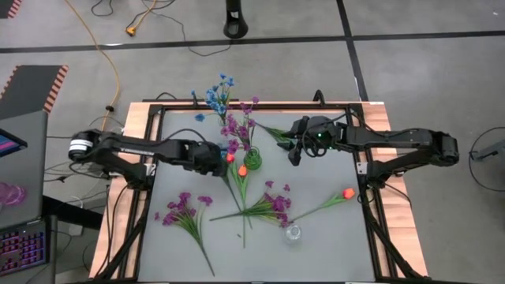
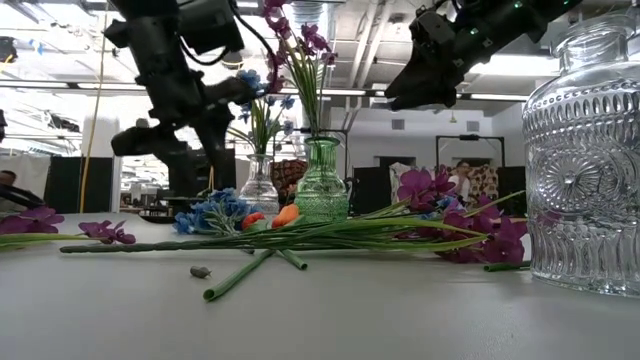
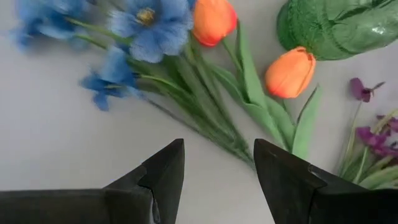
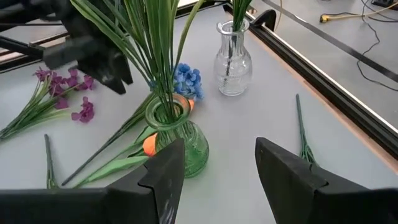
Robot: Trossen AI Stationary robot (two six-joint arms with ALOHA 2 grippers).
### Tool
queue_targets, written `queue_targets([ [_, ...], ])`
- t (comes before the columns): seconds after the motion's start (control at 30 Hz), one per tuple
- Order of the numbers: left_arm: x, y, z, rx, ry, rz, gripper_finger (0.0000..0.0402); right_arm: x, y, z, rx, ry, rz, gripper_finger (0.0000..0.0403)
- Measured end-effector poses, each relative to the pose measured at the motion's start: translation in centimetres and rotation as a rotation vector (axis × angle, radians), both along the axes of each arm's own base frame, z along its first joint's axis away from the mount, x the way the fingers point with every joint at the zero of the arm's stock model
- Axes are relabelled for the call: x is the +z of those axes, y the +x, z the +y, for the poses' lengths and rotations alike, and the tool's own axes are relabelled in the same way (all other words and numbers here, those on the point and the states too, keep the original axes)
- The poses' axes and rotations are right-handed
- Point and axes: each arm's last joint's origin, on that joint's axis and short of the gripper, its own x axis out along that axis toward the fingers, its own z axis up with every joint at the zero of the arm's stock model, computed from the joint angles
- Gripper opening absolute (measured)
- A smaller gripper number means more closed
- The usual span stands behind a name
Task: Sort flowers into vase by color
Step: Put the bottom blue flowers into the top transparent vase
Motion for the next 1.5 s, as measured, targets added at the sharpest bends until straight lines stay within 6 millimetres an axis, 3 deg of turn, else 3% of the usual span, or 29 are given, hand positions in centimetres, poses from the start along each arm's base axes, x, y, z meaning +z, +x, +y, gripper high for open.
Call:
queue_targets([
  [0.27, -2.2, 1.6, -0.9, 0.096, -0.043, 0.018, 0.018, 0.0, 0.0, 0.0, -0.004, 0.009, -0.003, 0.0223],
  [0.67, -3.8, 2.3, -1.8, 0.277, 0.008, 0.022, 0.018, 0.0, 0.0, 0.1, -0.005, 0.015, -0.005, 0.0223],
  [0.97, -6.0, 3.7, -1.9, 0.29, 0.009, 0.013, 0.018, 0.0, 0.0, 0.1, -0.006, 0.014, -0.005, 0.0223],
  [1.17, -6.0, 3.6, -1.9, 0.285, 0.024, 0.021, 0.0178, 0.0, 0.0, 0.1, -0.006, 0.014, -0.005, 0.0223],
  [1.3, -6.1, 3.4, -1.9, 0.27, 0.035, 0.046, 0.0153, 0.0, 0.0, 0.1, -0.006, 0.014, -0.005, 0.0223],
  [1.5, -6.2, 3.0, -1.8, 0.249, 0.059, 0.094, 0.0084, 0.0, 0.0, 0.1, -0.006, 0.014, -0.005, 0.0223],
])
